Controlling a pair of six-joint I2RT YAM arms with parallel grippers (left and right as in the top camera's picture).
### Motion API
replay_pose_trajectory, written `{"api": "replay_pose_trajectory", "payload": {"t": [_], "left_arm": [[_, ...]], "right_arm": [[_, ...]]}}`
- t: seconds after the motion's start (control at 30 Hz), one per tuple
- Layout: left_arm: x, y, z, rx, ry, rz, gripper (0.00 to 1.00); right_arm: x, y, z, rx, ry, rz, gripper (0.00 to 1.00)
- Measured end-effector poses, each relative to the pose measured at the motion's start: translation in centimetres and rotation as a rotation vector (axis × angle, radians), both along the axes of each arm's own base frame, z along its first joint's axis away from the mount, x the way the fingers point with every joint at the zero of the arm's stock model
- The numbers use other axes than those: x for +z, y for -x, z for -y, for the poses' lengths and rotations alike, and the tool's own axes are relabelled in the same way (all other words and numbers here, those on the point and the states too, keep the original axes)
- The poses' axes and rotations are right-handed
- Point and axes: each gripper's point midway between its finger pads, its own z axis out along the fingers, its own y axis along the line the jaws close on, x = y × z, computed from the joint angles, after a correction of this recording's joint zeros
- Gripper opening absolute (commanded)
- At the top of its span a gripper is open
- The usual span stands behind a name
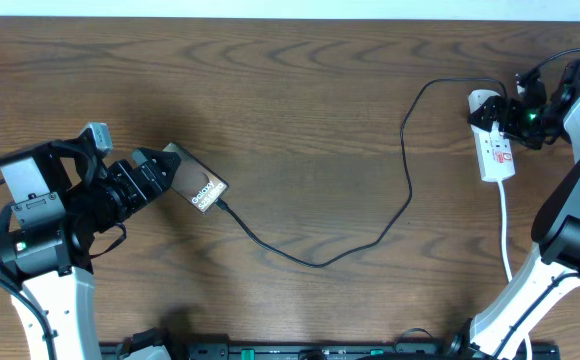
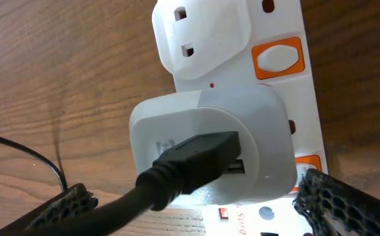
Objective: Plug charger to phone and switch on socket
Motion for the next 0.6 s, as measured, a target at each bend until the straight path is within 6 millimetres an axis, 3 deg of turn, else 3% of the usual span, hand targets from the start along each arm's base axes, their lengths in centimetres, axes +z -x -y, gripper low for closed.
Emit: {"api": "replay_pose_trajectory", "payload": {"t": [0.6], "left_arm": [[0.0, 0.0, 0.0, 0.0, 0.001, -0.003, 0.86]], "right_arm": [[-0.1, -1.4, -0.7, 0.003, 0.022, 0.011, 0.99]]}}
